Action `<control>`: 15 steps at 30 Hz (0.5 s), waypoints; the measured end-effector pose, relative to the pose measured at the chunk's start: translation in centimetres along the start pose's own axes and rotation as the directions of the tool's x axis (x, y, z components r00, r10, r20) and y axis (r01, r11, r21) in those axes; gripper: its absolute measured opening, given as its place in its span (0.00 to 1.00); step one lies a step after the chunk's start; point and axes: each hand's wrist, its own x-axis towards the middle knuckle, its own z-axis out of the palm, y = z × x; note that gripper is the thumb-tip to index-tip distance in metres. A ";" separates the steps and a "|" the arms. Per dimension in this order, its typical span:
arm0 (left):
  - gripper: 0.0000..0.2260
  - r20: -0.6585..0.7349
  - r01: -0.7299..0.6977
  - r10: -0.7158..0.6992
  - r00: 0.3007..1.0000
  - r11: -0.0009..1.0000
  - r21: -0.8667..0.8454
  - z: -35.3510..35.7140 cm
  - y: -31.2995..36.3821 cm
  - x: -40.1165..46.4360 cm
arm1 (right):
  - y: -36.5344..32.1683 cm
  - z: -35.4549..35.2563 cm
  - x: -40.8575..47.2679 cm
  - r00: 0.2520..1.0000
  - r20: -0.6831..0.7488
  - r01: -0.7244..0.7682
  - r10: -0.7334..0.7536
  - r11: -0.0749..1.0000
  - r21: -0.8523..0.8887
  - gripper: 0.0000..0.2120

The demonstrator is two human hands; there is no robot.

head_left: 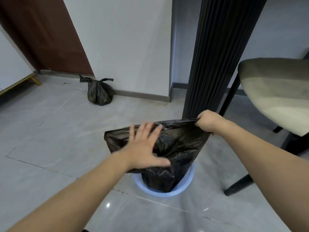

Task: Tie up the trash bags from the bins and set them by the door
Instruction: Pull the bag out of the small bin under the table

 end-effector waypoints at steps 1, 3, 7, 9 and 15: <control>0.58 0.055 -0.007 0.005 0.998 1.000 0.020 1.4 1.0 0.3 | 0.0 0.1 0.1 1.000 -0.005 0.015 -0.015 1.000 0.006 0.13; 0.63 0.046 -0.018 0.006 0.999 0.963 0.269 3.7 1.1 0.8 | 0.5 -0.1 0.2 0.999 -0.039 0.026 -0.027 0.999 -0.025 0.12; 0.58 -0.211 0.076 0.057 0.976 0.816 0.573 3.4 -2.4 1.3 | 2.7 -0.7 -0.2 0.998 -0.061 0.010 -0.023 0.980 -0.201 0.09; 0.58 -0.241 0.112 0.031 0.970 0.824 0.555 2.8 -4.1 1.6 | 3.8 -0.6 -0.6 0.999 -0.033 0.013 -0.022 0.964 -0.265 0.10; 0.21 -0.021 0.242 -0.241 0.970 0.962 0.125 3.3 -4.8 2.7 | 2.6 0.9 -0.8 0.993 0.020 0.118 -0.120 0.905 -0.410 0.35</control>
